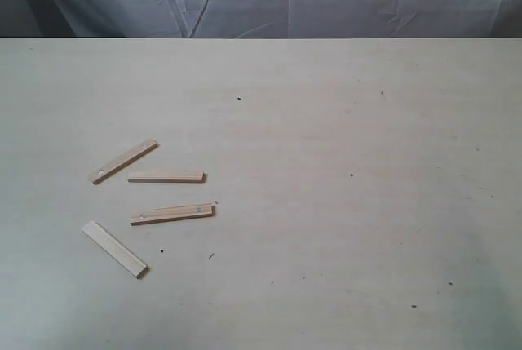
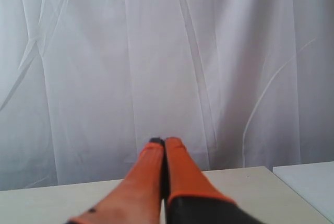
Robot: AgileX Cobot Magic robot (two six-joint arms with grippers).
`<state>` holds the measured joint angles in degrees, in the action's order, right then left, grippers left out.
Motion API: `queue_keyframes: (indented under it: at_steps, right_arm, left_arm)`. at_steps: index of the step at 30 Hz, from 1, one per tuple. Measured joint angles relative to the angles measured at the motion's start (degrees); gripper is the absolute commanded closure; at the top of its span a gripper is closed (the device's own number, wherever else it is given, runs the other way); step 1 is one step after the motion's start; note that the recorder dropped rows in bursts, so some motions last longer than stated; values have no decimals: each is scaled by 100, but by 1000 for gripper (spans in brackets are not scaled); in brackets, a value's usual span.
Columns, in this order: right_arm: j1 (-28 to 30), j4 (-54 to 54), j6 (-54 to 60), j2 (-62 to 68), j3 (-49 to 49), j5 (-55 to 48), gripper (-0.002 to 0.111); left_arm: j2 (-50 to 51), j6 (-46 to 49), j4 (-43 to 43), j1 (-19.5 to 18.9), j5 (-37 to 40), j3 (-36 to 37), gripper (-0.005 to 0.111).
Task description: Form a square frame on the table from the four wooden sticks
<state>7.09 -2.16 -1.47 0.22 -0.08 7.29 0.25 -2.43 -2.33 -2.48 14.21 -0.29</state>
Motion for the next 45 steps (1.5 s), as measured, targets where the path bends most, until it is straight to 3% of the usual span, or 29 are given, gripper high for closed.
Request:
queue_keyframes:
  at_steps: [14, 19, 27, 30, 33, 39, 45]
  right_arm:
    - [0, 0, 0, 0, 0, -50, 108]
    - [0, 0, 0, 136, -472, -994, 108]
    - [0, -118, 0, 2272, -2278, -3014, 108]
    - [0, -692, 67, 3153, -2639, -3171, 108]
    - [-41, -1644, 874, 4075, -2960, -3399, 108]
    - [-684, -3498, 3020, 5880, -3967, -4271, 108]
    - [-1976, -3803, 3910, 7654, -5291, -4689, 108]
  left_arm:
    - [0, 0, 0, 0, 0, 0, 107]
    - [0, 0, 0, 0, 0, 0, 107]
    - [0, 0, 0, 0, 0, 0, 107]
    - [0, 0, 0, 0, 0, 0, 107]
    - [0, 0, 0, 0, 0, 0, 107]
    - [0, 0, 0, 0, 0, 0, 107]
    - [0, 0, 0, 0, 0, 0, 107]
